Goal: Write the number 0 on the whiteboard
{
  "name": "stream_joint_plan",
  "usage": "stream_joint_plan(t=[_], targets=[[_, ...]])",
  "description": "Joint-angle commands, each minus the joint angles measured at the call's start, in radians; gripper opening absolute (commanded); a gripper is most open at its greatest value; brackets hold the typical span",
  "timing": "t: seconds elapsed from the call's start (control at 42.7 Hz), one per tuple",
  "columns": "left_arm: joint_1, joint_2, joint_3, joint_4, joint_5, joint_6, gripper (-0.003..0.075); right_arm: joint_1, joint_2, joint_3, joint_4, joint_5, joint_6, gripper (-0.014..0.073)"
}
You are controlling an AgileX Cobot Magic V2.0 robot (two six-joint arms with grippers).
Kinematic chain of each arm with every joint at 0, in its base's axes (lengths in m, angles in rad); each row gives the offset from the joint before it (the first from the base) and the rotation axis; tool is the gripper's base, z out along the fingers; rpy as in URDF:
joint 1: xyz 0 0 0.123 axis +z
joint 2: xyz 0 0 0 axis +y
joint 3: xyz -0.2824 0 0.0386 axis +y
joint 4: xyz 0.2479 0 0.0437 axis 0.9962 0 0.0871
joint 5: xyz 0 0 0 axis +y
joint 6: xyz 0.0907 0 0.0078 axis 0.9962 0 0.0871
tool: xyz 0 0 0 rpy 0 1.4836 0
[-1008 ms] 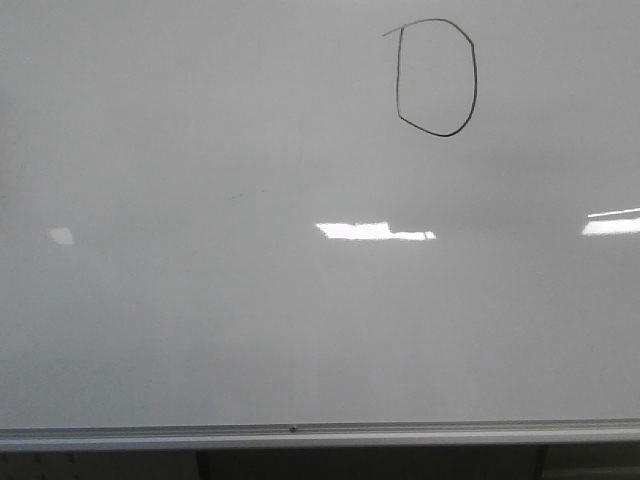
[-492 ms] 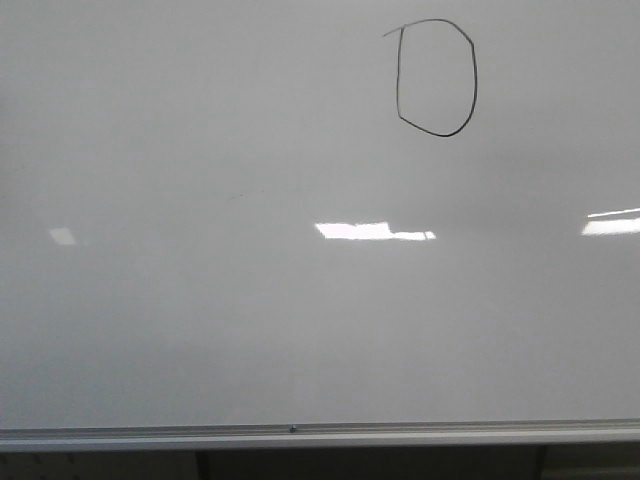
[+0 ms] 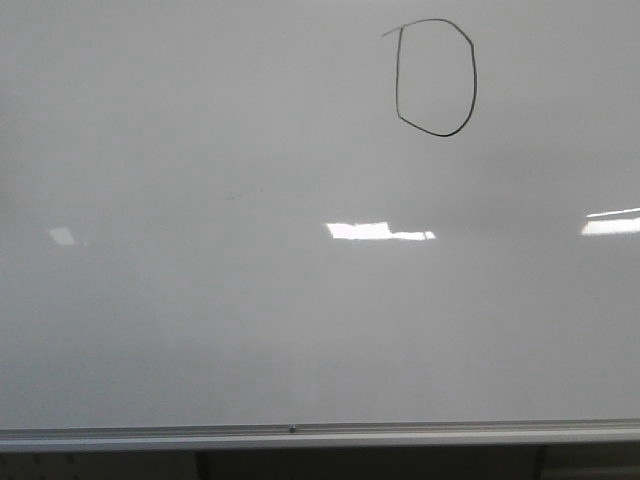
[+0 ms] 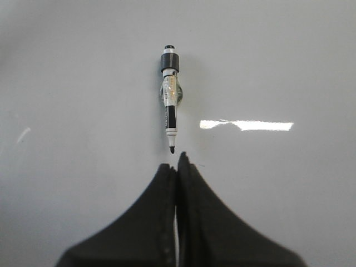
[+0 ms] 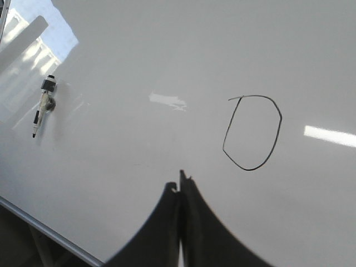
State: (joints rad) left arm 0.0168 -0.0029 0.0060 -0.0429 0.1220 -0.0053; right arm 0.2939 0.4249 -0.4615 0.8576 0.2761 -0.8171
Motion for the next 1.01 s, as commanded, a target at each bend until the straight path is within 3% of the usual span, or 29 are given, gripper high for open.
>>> stream_joint_plan(t=[0.0, 0.984], targets=[[0.002, -0.021, 0.023, -0.004, -0.075, -0.011, -0.002, -0.007, 0.003, -0.026, 0.02, -0.052, -0.002, -0.0069], [0.002, -0.021, 0.023, -0.004, -0.075, -0.011, -0.002, -0.007, 0.002, -0.024, 0.001, -0.099, -0.001, -0.0069]])
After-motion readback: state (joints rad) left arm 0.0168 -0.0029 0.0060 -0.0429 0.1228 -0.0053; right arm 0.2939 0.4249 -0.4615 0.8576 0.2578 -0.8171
